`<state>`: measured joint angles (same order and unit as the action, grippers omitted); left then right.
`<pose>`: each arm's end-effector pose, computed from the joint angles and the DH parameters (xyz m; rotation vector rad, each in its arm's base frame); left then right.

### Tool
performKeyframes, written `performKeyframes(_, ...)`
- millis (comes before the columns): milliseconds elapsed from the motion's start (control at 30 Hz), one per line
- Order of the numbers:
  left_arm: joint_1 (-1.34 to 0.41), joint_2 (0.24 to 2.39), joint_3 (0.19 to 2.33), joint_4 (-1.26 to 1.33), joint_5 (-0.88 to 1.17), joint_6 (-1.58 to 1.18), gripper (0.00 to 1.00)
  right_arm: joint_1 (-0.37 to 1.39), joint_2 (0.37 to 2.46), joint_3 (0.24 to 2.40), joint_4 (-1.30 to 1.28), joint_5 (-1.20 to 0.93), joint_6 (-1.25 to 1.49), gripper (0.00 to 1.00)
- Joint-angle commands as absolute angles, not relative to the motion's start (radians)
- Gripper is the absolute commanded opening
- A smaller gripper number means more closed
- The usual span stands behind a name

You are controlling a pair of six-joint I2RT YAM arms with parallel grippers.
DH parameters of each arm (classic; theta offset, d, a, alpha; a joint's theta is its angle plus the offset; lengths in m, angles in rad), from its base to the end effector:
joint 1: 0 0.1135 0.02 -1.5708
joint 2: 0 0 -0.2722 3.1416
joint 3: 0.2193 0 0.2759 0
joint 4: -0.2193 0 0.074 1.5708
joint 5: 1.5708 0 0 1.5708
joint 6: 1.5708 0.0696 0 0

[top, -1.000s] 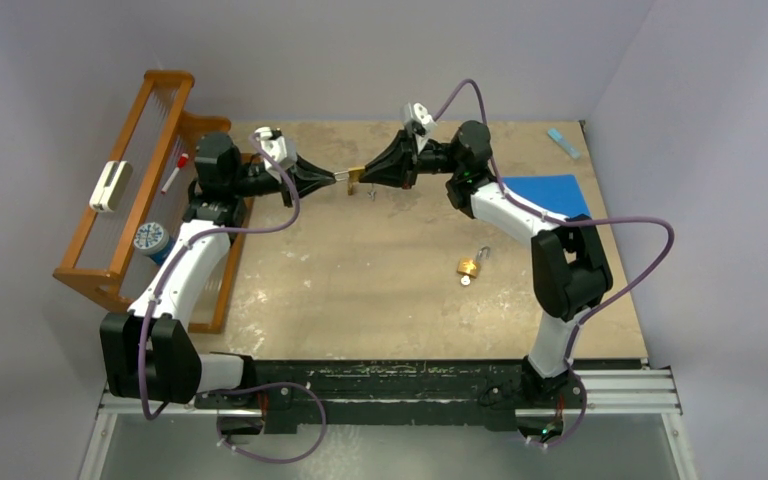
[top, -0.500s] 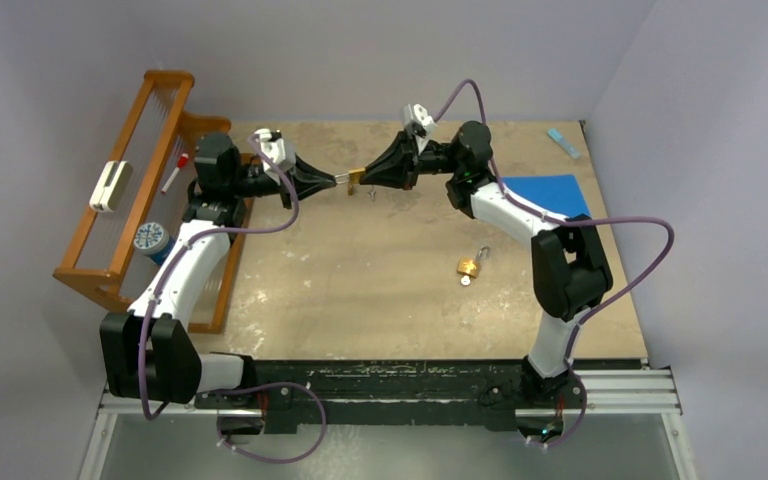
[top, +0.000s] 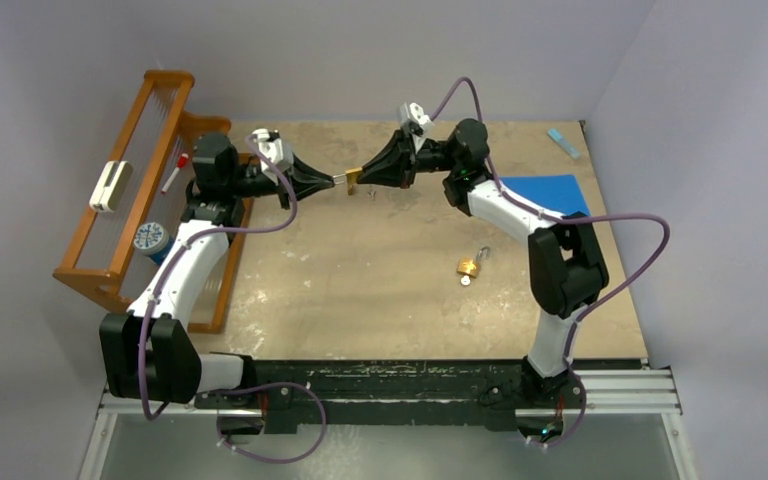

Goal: Lock with the key
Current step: Lock the lock.

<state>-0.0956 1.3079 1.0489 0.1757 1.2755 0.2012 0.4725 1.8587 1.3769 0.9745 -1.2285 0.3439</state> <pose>0.3111 -0.0967 0.3576 1.1427 1.2346 -0.9611 0.3704 0.2630 0.3490 -1.2447 0.9250 1.3149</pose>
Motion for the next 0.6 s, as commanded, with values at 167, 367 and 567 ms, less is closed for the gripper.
performKeyframes(167,-0.13,1.29,1.044,0.188,1.365,0.204,0.0,0.588,1.891,1.454,1.005,-1.163,0.301,0.0)
performKeyframes(367,-0.13,1.289,1.043,0.188,1.378,0.201,0.0,0.578,1.866,1.427,0.99,-1.143,0.249,0.0)
performKeyframes(567,-0.13,1.289,1.042,0.192,1.391,0.196,0.0,0.556,1.828,1.413,0.972,-1.116,0.198,0.0)
